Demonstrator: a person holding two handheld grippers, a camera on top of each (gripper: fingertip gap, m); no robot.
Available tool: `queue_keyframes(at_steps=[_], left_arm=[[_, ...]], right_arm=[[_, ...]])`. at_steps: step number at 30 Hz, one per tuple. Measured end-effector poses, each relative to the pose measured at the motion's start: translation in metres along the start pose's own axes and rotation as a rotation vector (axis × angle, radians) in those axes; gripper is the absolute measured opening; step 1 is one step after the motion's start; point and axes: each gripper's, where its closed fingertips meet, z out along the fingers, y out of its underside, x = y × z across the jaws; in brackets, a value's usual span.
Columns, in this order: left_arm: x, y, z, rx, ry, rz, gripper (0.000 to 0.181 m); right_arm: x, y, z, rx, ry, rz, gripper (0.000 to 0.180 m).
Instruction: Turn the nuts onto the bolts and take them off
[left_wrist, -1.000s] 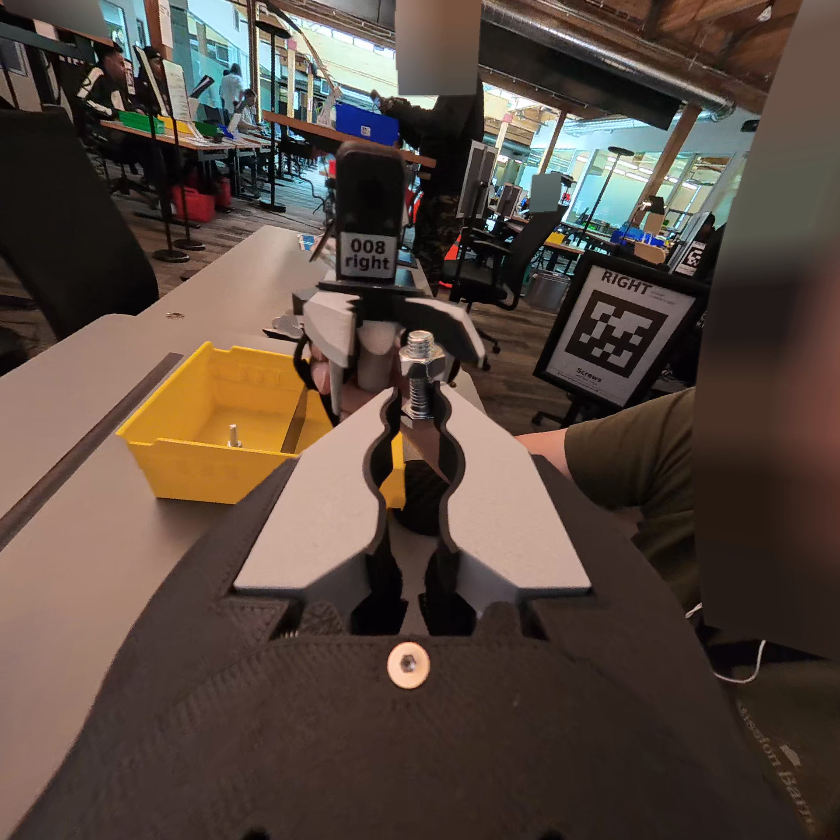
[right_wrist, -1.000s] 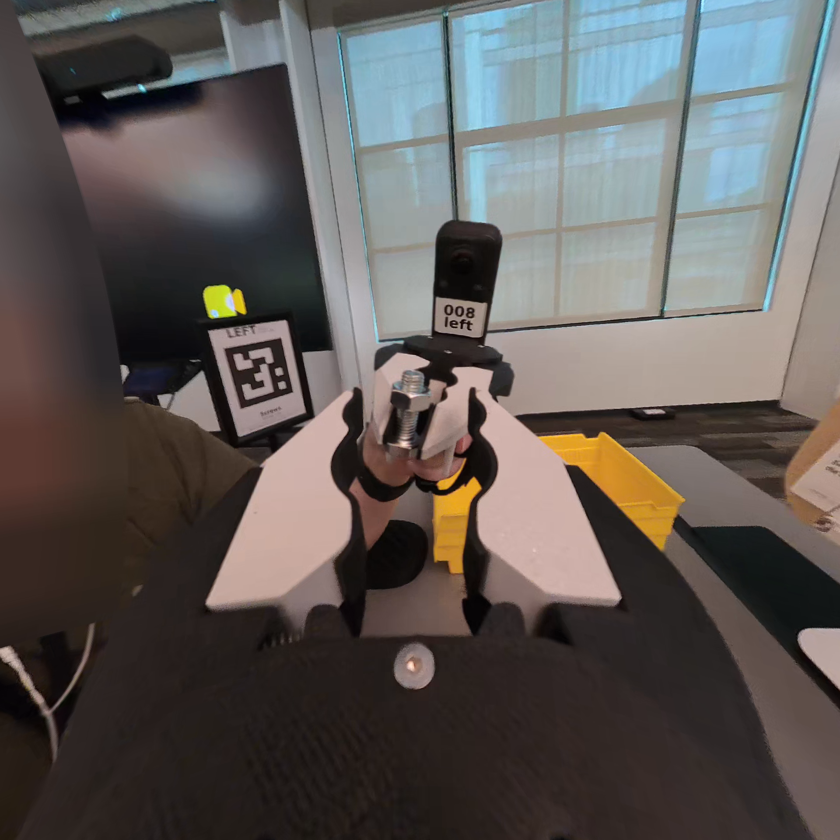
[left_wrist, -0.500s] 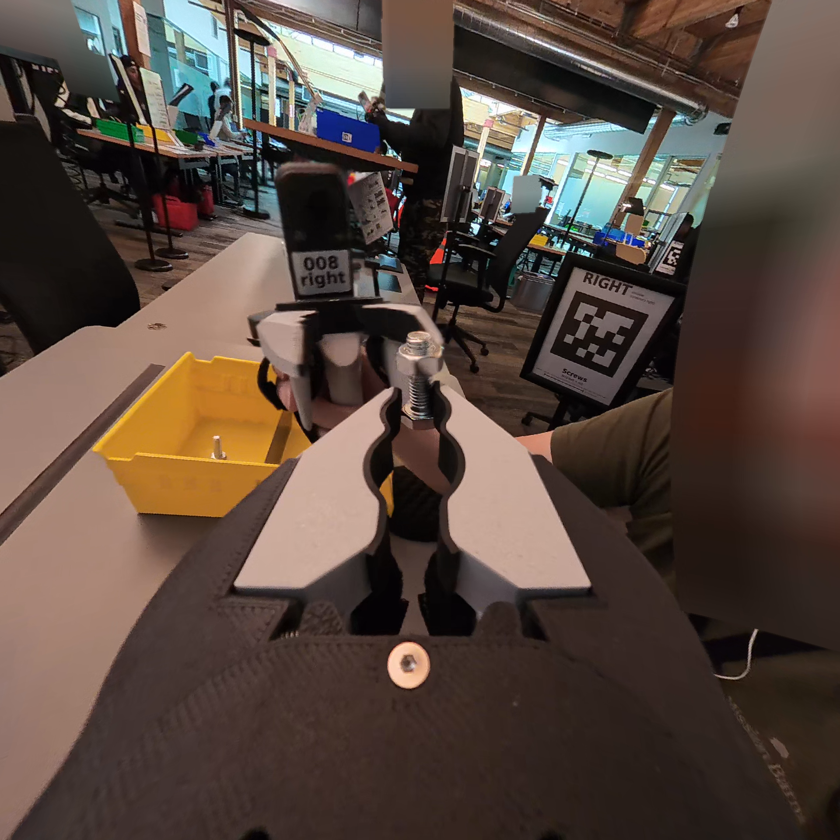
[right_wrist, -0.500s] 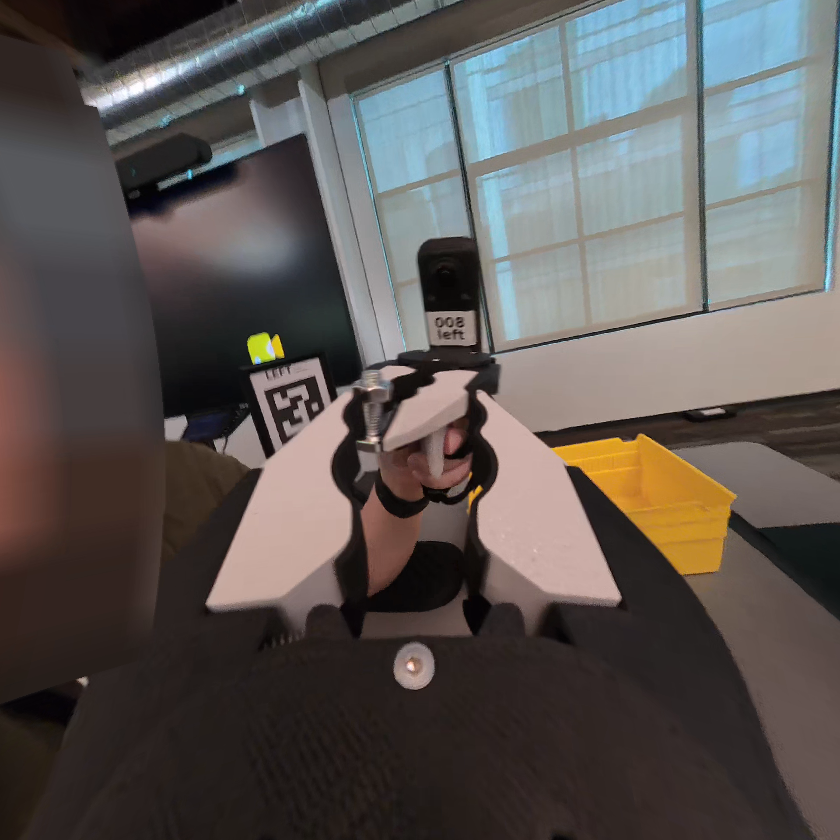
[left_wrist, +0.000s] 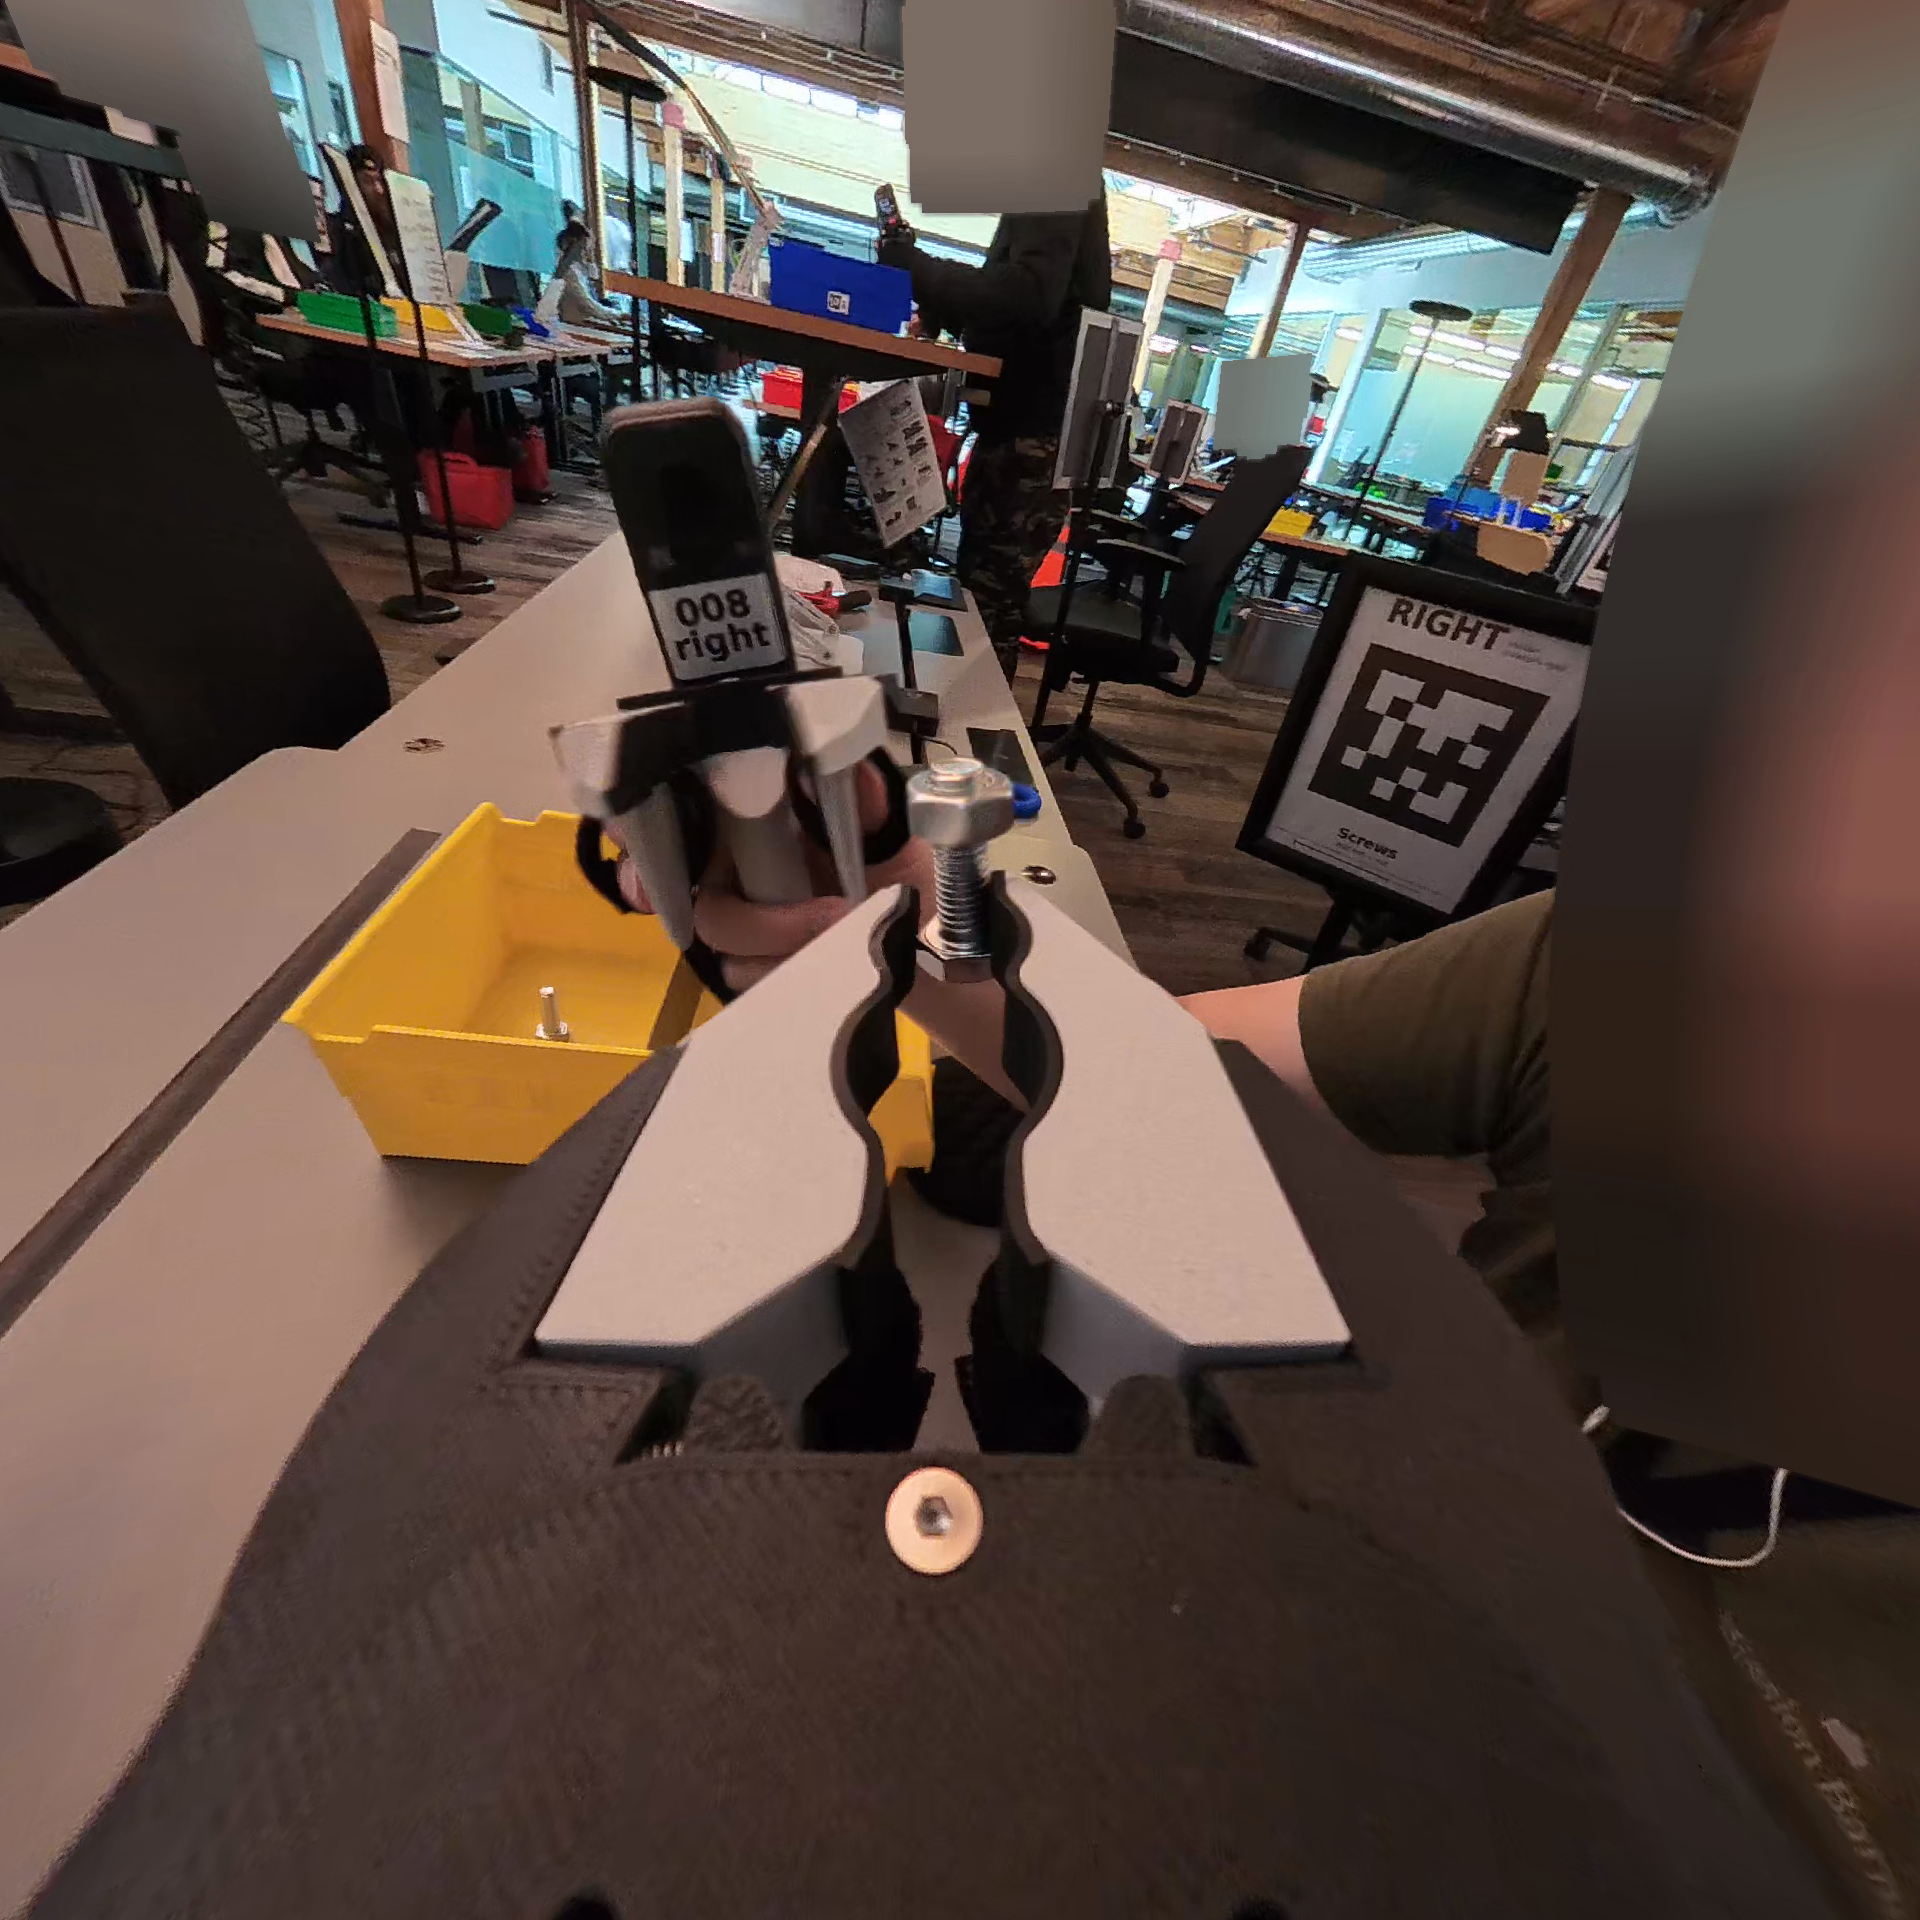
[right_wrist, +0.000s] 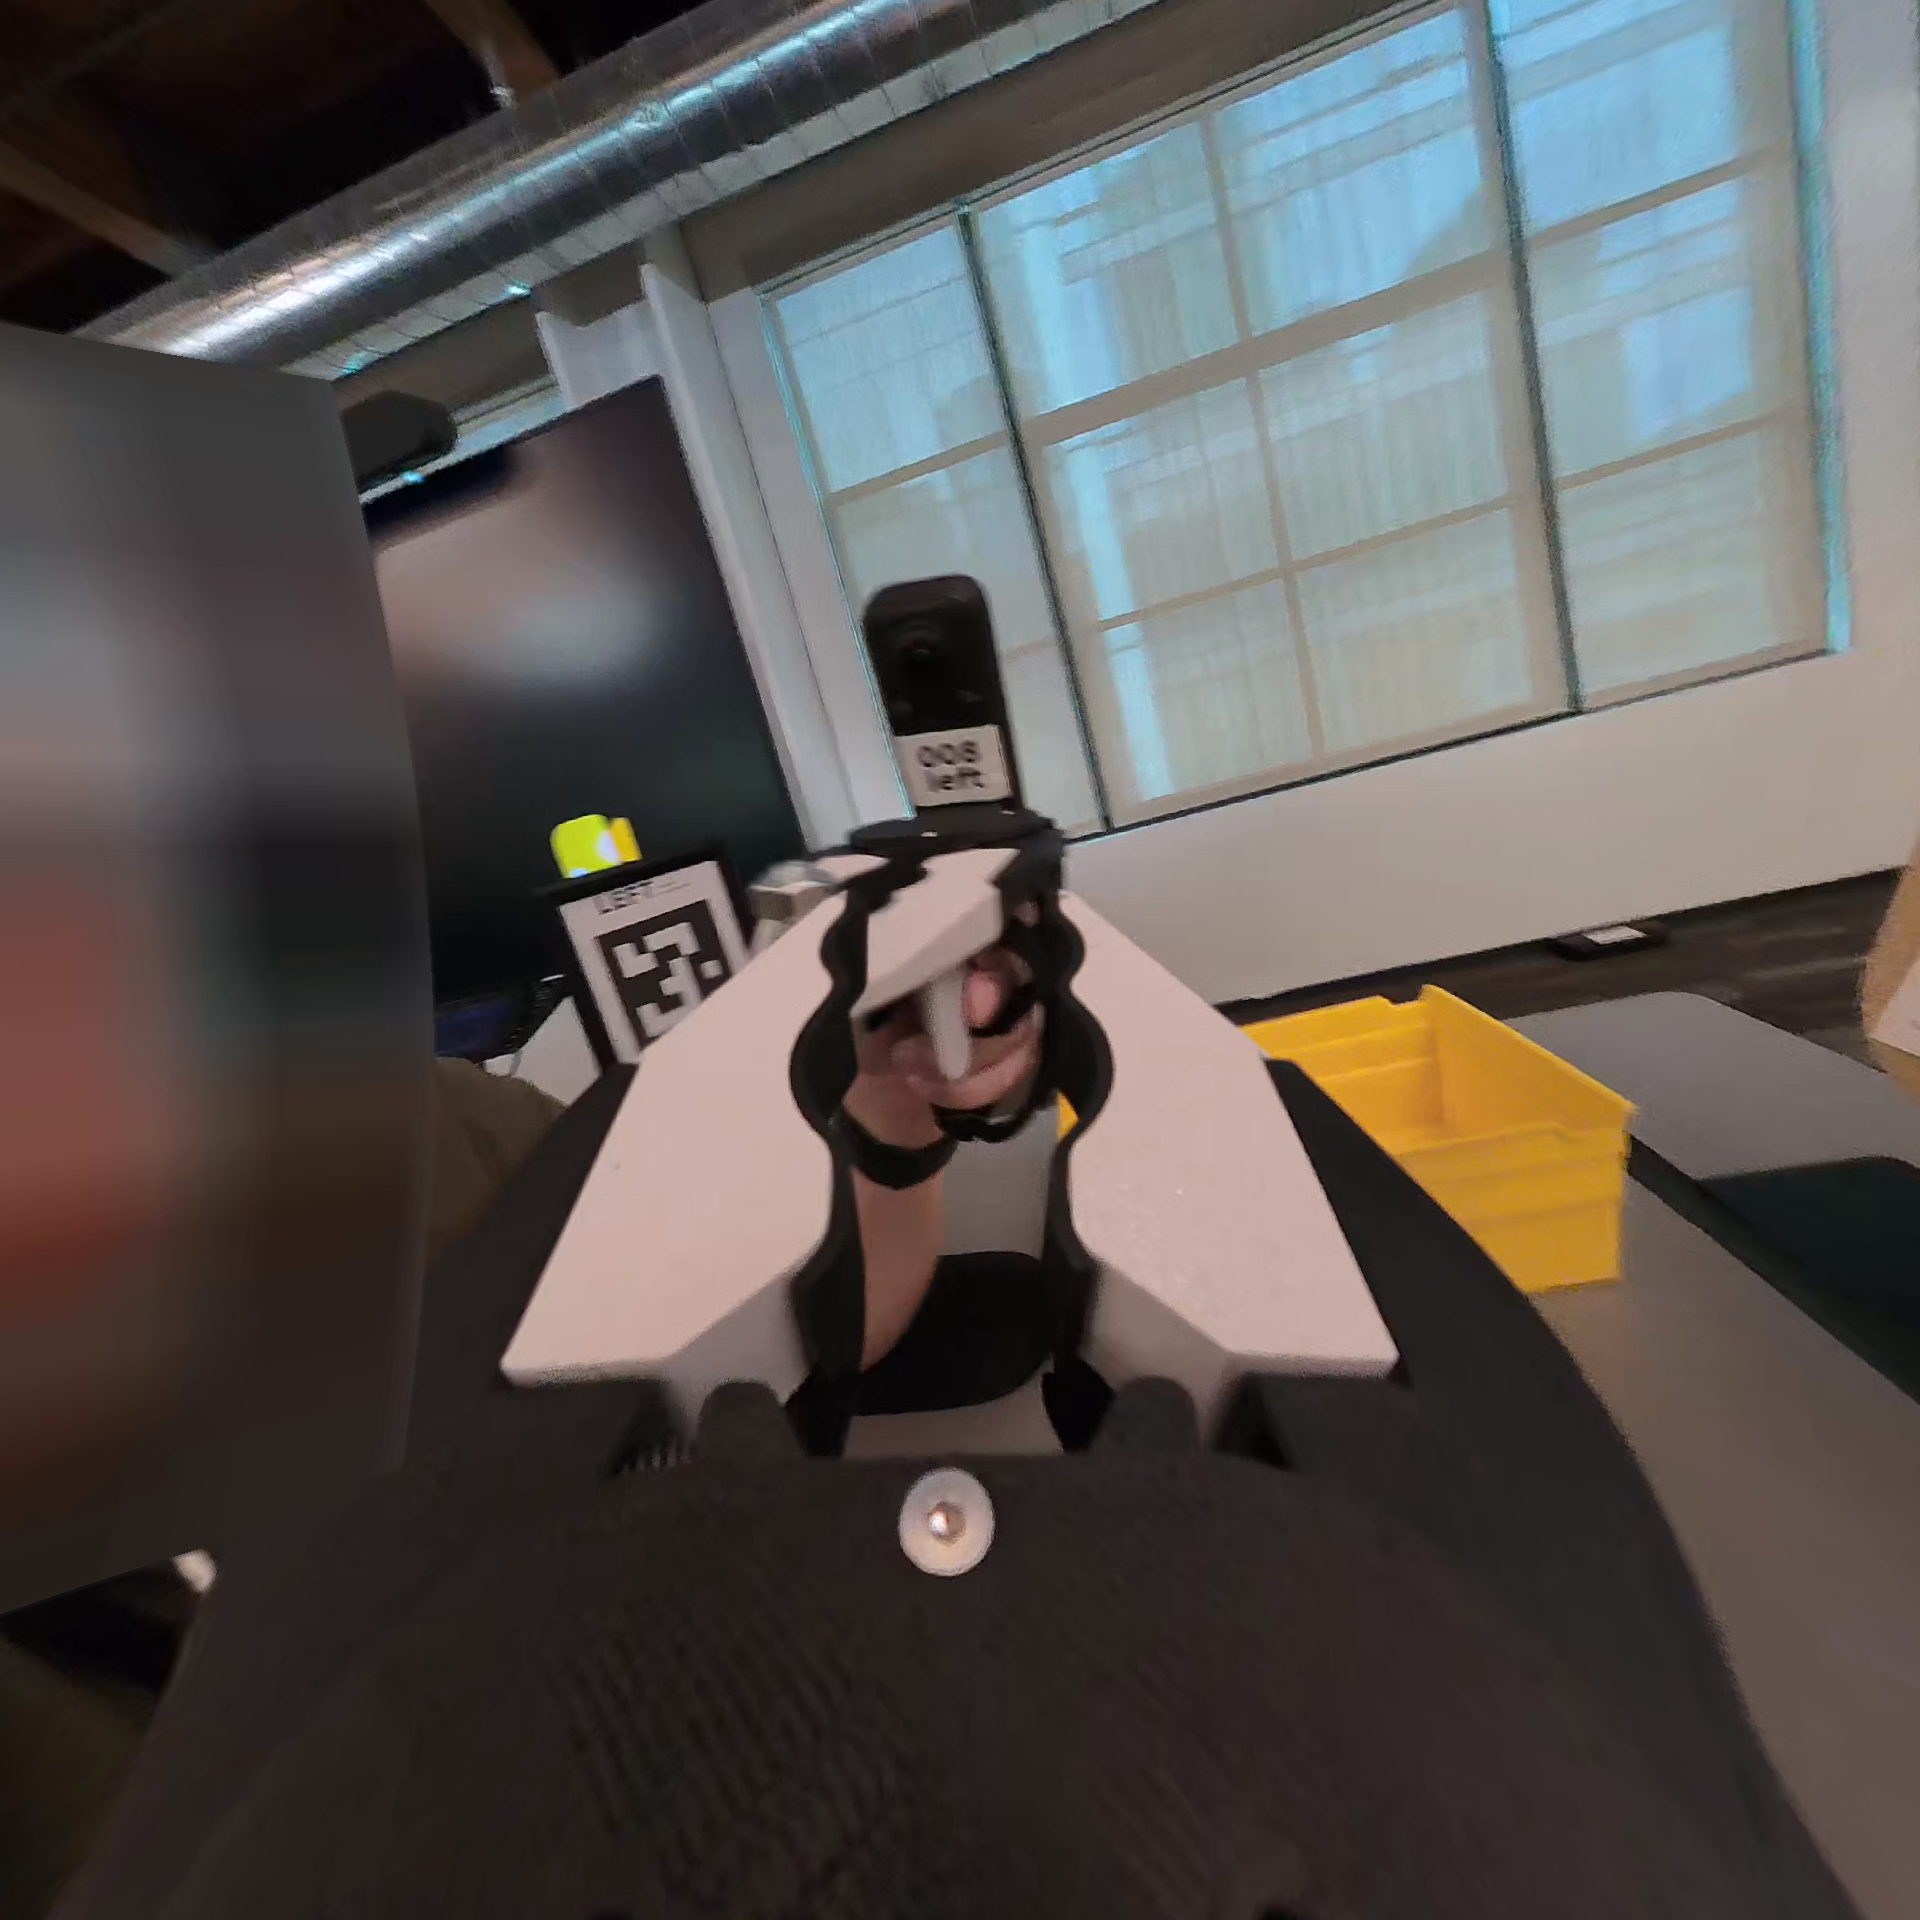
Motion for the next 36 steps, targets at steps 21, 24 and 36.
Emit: queue_keyframes(at_steps=[21, 24, 36], left_arm=[[0.008, -0.001, 0.002, -0.003, 0.018, 0.019, 0.011], [0.008, -0.002, 0.001, -0.003, -0.001, 0.029, 0.011], [0.012, -0.002, 0.002, -0.010, 0.006, 0.054, 0.011]], right_arm=[[-0.004, 0.001, 0.003, 0.001, -0.014, 0.007, 0.032], [-0.015, -0.004, 0.002, 0.004, -0.055, -0.004, 0.032], [-0.033, -0.002, 0.011, -0.030, -0.087, -0.043, 0.034]])
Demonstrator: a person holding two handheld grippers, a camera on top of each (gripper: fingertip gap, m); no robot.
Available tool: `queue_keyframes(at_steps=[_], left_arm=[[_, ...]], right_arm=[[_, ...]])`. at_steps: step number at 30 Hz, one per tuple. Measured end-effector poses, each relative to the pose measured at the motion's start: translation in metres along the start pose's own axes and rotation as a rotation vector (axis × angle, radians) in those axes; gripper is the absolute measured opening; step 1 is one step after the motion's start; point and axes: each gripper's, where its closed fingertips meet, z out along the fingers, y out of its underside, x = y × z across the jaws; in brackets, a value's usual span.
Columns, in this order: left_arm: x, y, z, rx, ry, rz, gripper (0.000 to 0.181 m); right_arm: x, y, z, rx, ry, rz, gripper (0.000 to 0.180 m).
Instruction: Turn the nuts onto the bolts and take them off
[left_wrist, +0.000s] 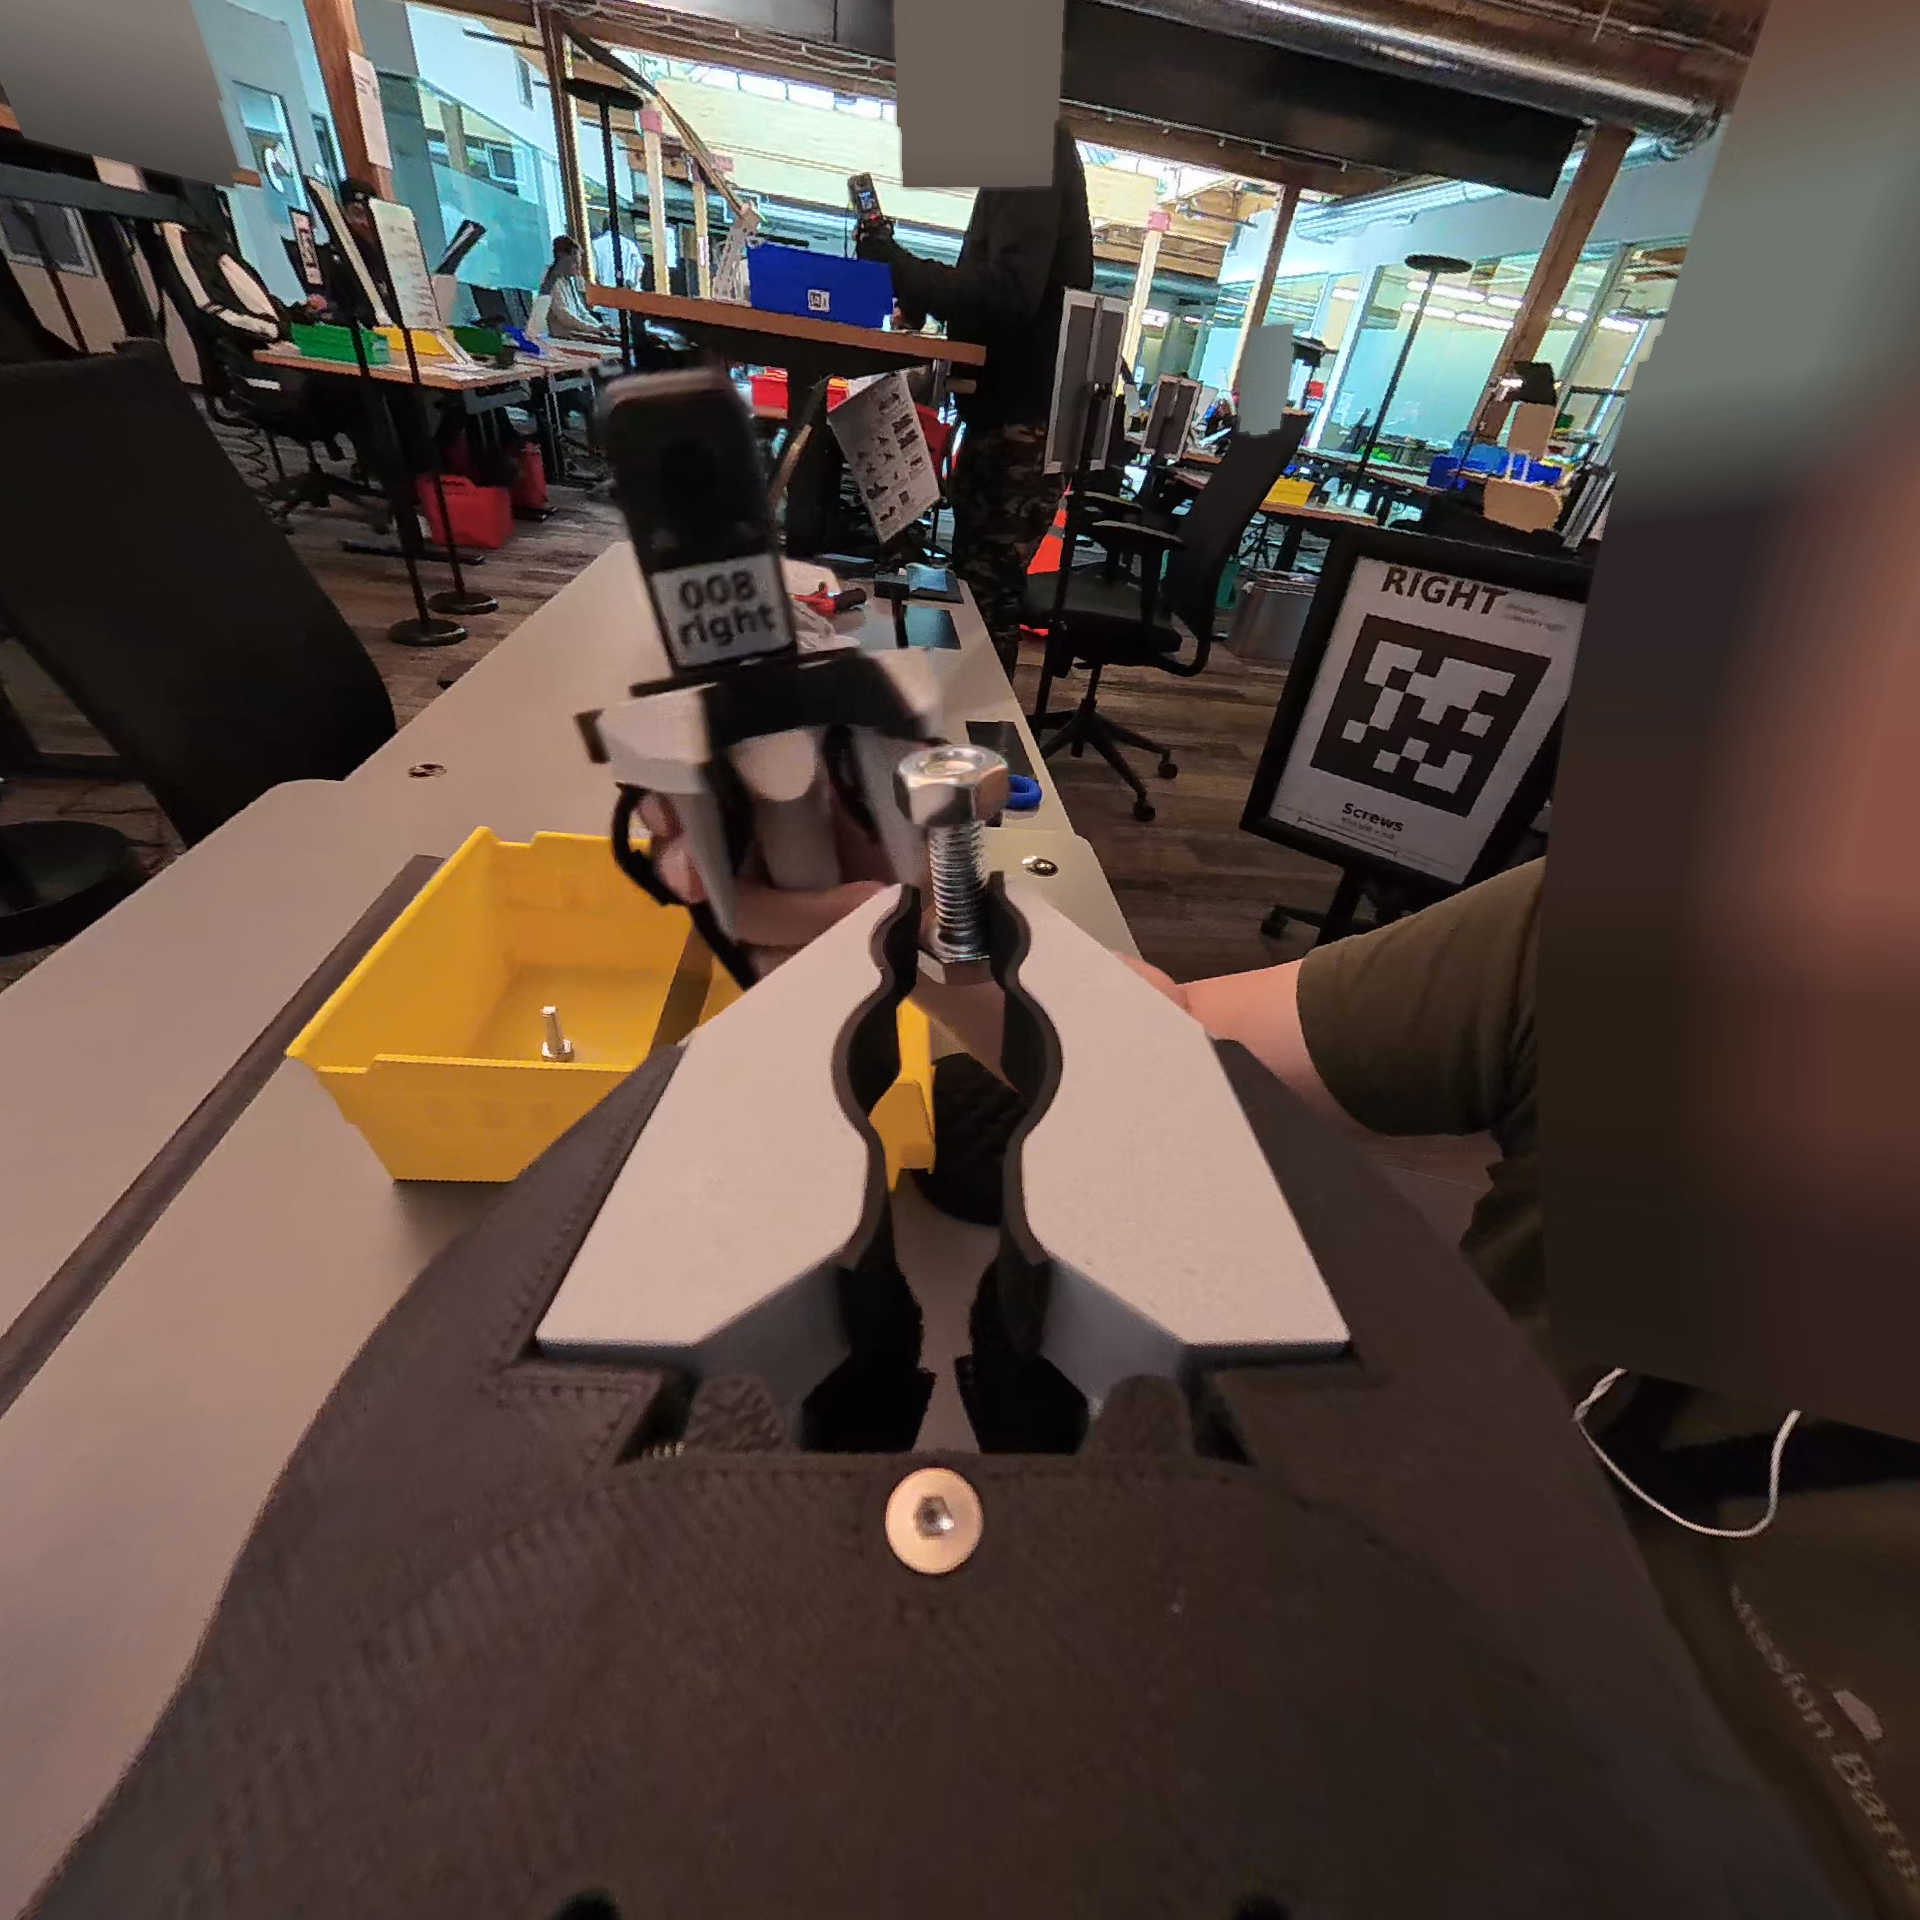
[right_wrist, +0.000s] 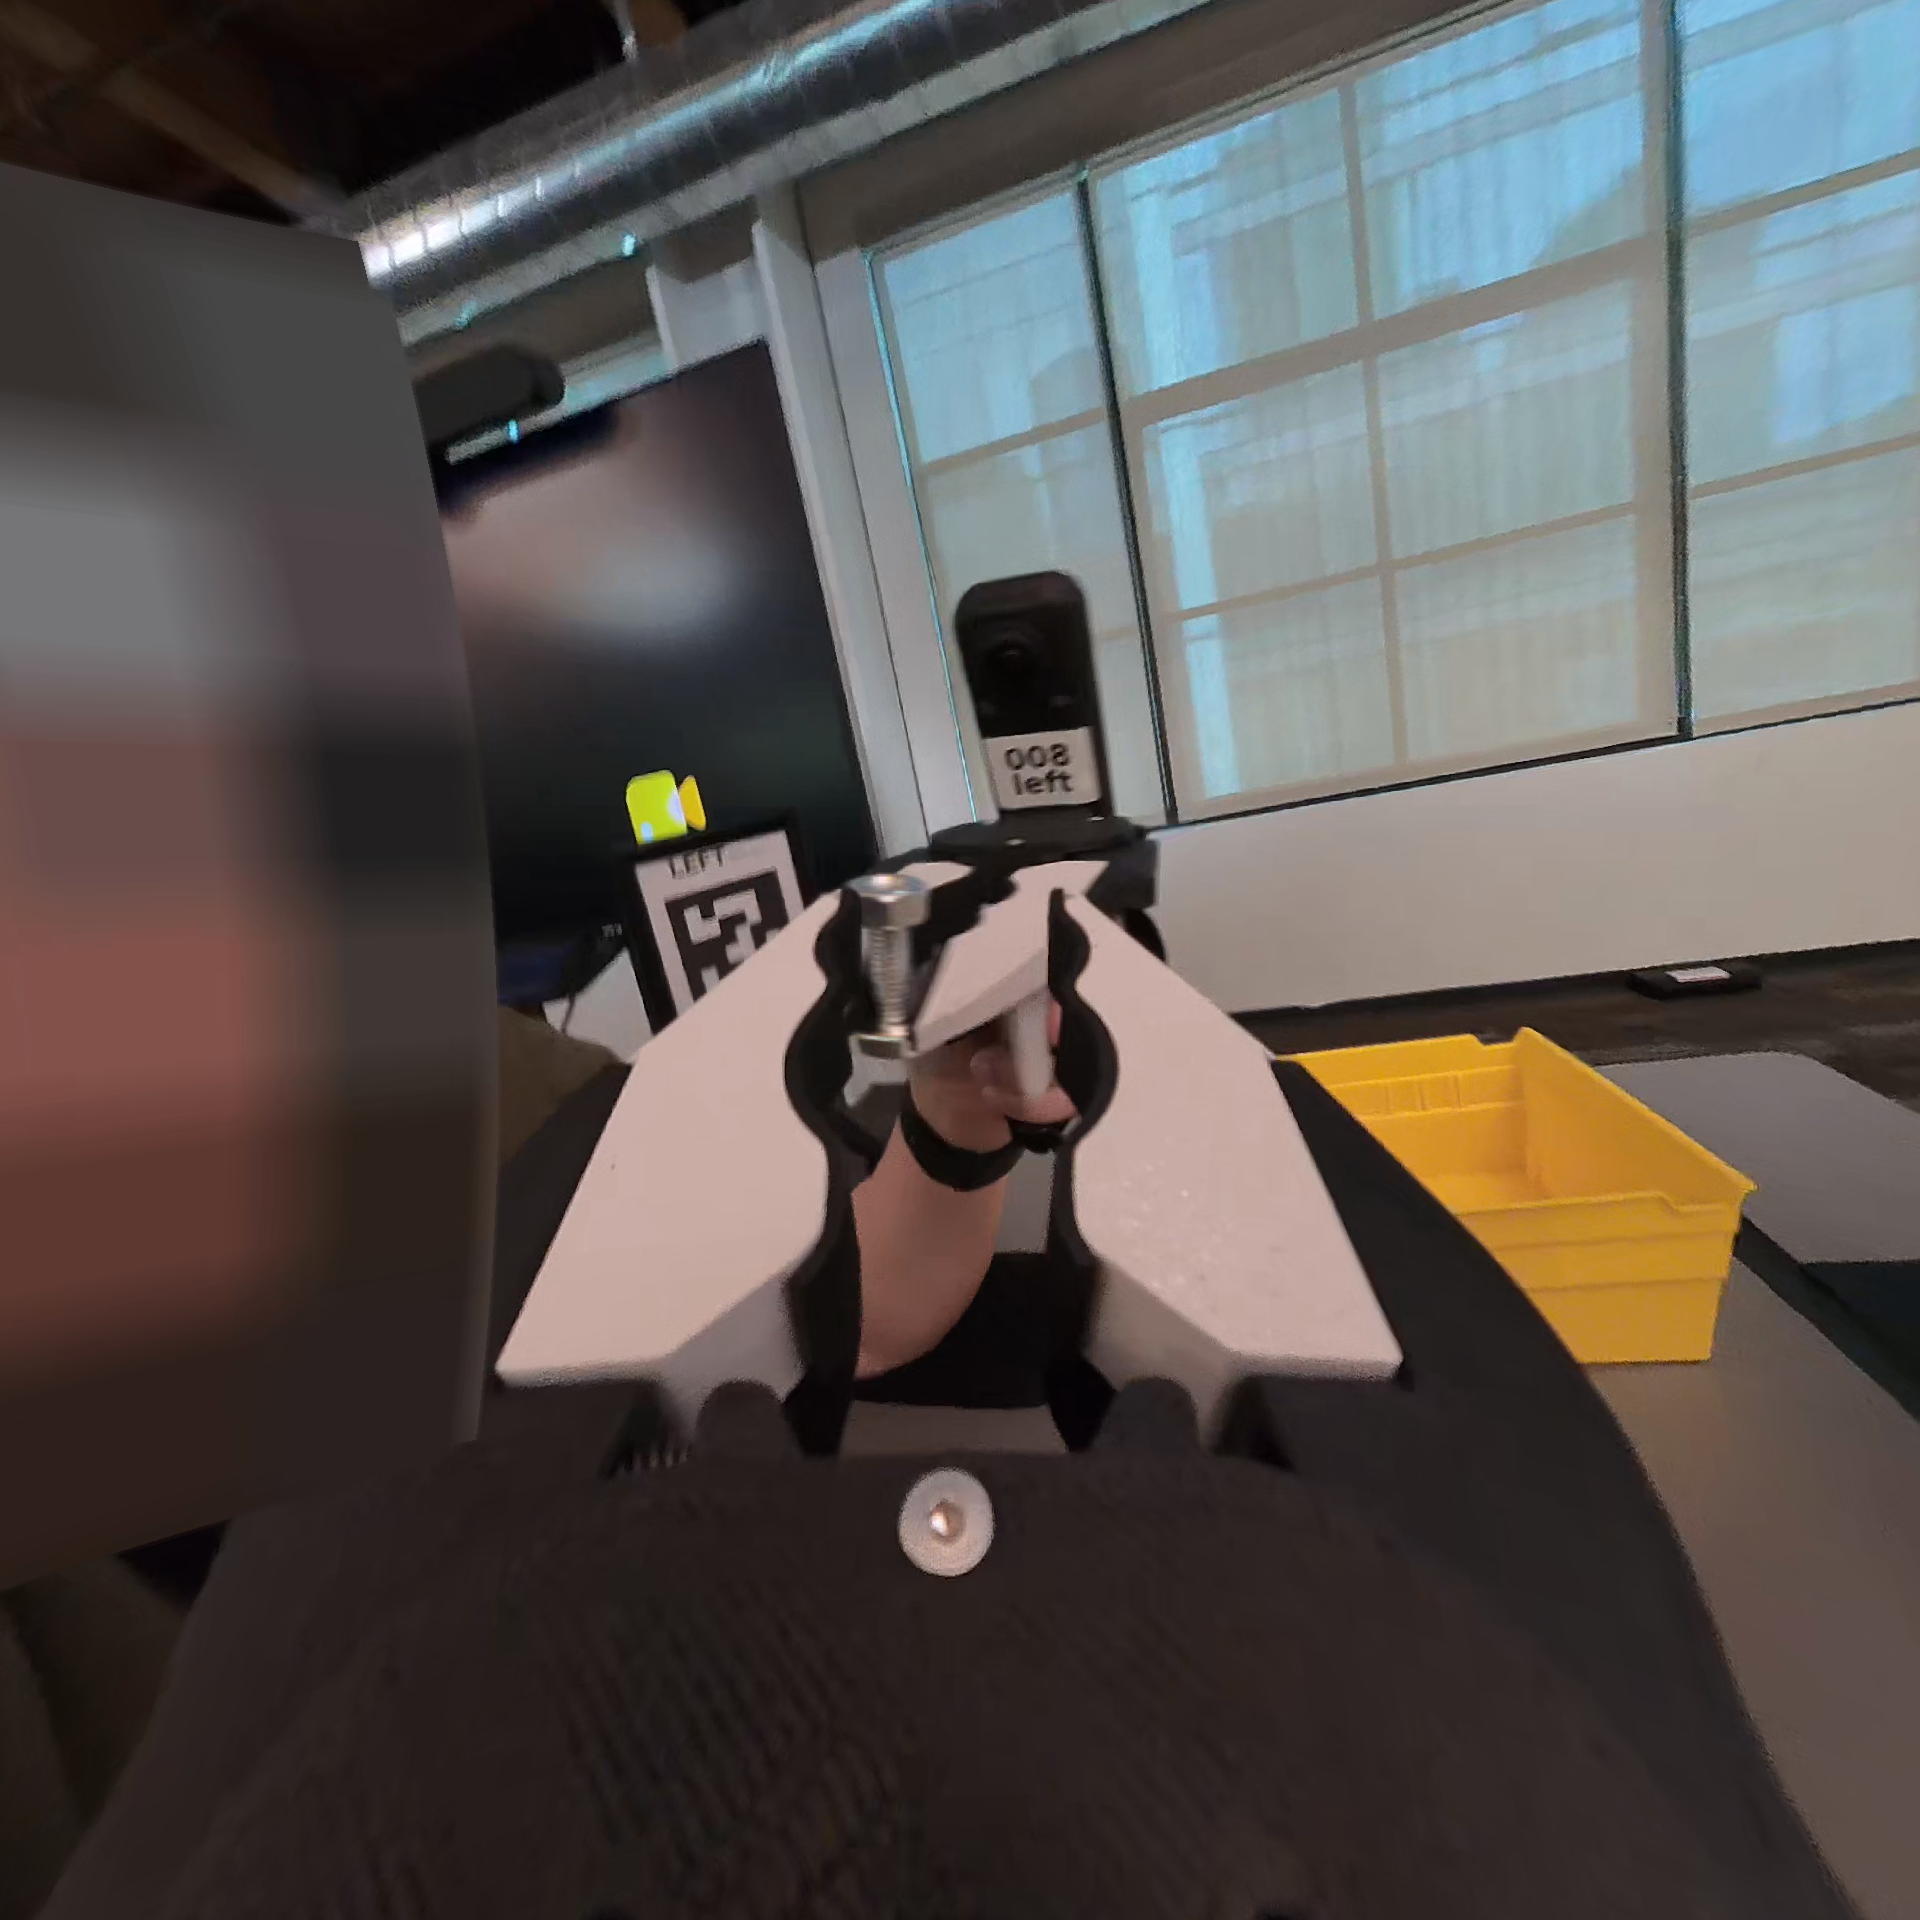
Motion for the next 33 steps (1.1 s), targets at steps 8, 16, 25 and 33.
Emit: queue_keyframes(at_steps=[8, 16, 25, 33], left_arm=[[0.004, 0.000, 0.003, -0.005, 0.008, 0.035, 0.011], [0.009, -0.001, 0.002, -0.002, 0.026, 0.041, 0.010], [0.004, -0.004, -0.001, 0.015, -0.011, 0.047, 0.008], [0.008, 0.001, 0.005, -0.006, 0.009, 0.053, 0.007]], right_arm=[[0.005, 0.003, 0.001, -0.025, 0.051, -0.025, 0.030], [-0.023, 0.005, 0.016, -0.076, 0.016, -0.124, 0.032], [-0.018, 0.000, 0.005, -0.050, -0.006, -0.094, 0.031], [-0.006, 0.003, 0.002, -0.066, 0.050, -0.092, 0.030]])
